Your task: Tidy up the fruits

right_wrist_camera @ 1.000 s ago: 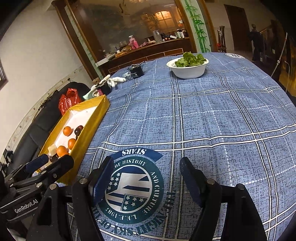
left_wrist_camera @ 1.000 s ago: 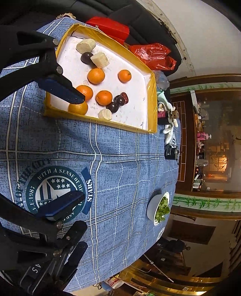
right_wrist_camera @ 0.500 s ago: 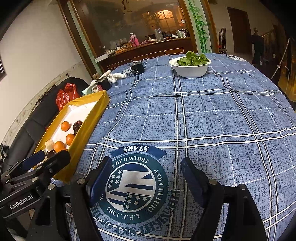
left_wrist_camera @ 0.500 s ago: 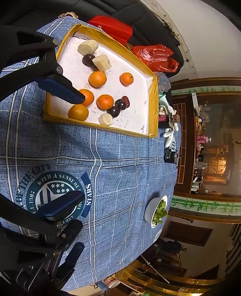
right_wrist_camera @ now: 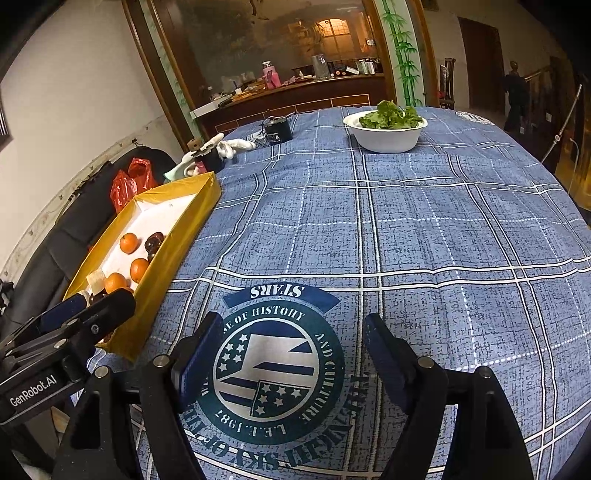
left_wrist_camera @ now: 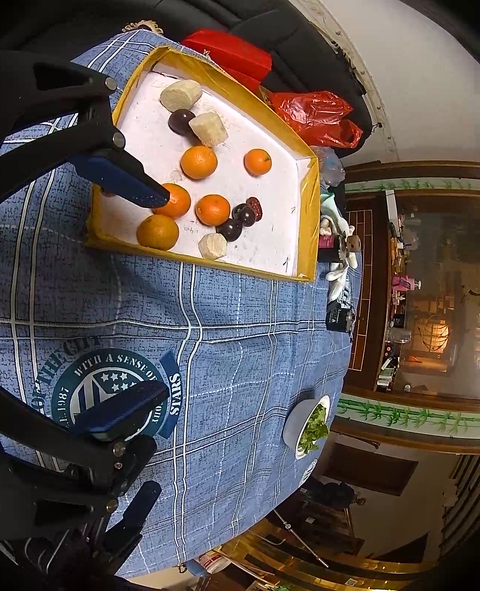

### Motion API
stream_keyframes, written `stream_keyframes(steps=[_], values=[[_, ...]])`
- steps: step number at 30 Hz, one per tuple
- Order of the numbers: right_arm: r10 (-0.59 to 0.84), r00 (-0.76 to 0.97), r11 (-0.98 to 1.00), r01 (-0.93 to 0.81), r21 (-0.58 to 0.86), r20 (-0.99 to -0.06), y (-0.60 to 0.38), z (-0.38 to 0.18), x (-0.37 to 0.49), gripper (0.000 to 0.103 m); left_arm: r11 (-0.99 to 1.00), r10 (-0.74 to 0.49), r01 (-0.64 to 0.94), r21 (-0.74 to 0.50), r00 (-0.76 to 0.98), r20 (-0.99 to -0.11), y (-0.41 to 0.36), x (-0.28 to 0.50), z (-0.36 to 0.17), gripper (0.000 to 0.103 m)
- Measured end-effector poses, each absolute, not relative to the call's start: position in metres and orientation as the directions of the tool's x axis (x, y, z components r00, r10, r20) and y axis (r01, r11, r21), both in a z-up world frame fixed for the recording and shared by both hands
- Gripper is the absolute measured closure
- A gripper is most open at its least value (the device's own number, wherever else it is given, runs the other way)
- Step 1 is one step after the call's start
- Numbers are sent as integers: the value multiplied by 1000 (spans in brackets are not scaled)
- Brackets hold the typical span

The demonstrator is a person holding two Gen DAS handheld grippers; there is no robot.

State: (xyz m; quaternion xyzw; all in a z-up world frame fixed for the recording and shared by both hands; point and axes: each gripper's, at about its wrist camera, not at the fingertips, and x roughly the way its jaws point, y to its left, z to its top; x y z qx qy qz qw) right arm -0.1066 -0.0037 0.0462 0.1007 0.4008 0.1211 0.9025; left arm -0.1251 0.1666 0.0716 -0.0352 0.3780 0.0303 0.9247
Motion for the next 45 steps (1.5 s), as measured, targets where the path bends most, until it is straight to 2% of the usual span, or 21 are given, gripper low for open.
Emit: stream_keyframes(steps=[18,27,37,45], values=[[288,649,954,-132,268,-704,-1,44,-108,20,994,35,-97,-50,720,-693,172,-126,72,9],[279,667,960,-189,205,-690,18,50,-118,19,981,101,-180,-67,783,-614,186,-138,87,9],[269,669,962,-224,157,-693,36,53,-125,17,976,86,-191,-107,783,-616,196,-140,87,9],[262,674,961,-250,121,-691,52,56,-133,16,967,112,-223,-122,804,-584,208,-151,92,9]])
